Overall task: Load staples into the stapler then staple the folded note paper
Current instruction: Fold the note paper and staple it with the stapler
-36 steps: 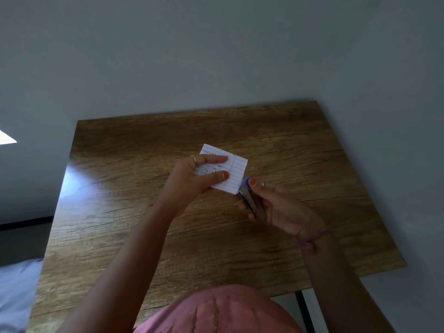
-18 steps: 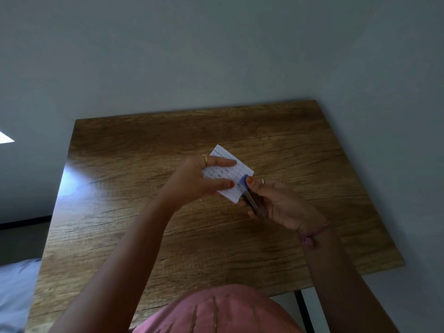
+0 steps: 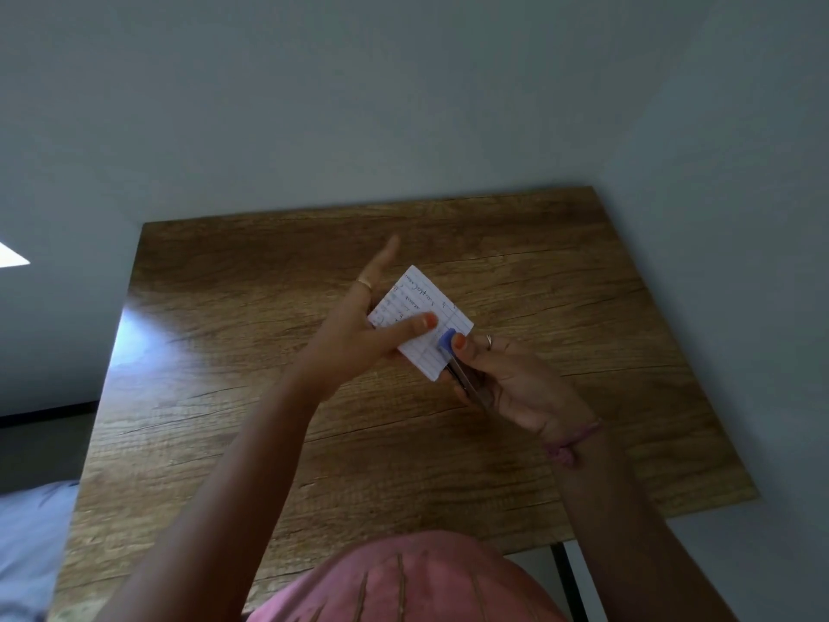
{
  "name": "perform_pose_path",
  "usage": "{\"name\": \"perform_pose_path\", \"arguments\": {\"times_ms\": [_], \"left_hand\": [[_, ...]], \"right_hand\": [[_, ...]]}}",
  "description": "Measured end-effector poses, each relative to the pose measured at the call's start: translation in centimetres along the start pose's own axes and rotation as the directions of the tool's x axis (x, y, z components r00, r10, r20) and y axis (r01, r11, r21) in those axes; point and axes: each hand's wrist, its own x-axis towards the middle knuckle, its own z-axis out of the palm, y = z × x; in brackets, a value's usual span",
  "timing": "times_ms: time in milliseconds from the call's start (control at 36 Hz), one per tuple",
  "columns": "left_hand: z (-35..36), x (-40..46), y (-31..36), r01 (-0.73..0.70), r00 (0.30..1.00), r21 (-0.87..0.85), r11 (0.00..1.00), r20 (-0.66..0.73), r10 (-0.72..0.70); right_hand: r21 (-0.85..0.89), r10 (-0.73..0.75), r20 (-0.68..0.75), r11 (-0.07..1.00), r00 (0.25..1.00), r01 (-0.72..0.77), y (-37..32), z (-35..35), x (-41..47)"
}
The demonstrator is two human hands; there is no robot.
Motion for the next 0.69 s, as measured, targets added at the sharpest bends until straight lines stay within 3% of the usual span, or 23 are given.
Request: {"name": "perform_pose_path", "arguments": {"times_ms": [83,139,222,417,694], "left_hand": [[1.2,-0.7,-1.0,0.017,0.987,-0.311,0.950,-0.147,-0.065],[2.4,-1.3,-1.6,0.030,0.990,-0.414,0.910,-0.116,-0.085],[4.4,-2.3,-2.1,0.028,0.995,-0.436,0.900,-0.075,-0.067],[6.2,-2.0,-1.7,0.009,0.978,-0.454,0.891,-0.183,-0.103],[6.5,-1.8,-1.6,-0.037,0.973,-0.482,0.876,-0.216,-0.077]], "right_hand": [[0.040,-0.034,-0.014,0.999,0.999,0.034,-0.1,0.2,0.0],[0.048,-0.061,-0.030,0.997,0.998,0.062,-0.1,0.4,0.0],[-0.004,-0.106,-0.062,0.994,0.992,0.106,-0.1,1.2,0.0],[-0.018,-0.131,-0.156,0.991,0.979,0.130,0.2,2.3,0.3],[-0.120,-0.218,-0.250,0.974,0.943,0.193,0.3,3.9,0.1]]}}
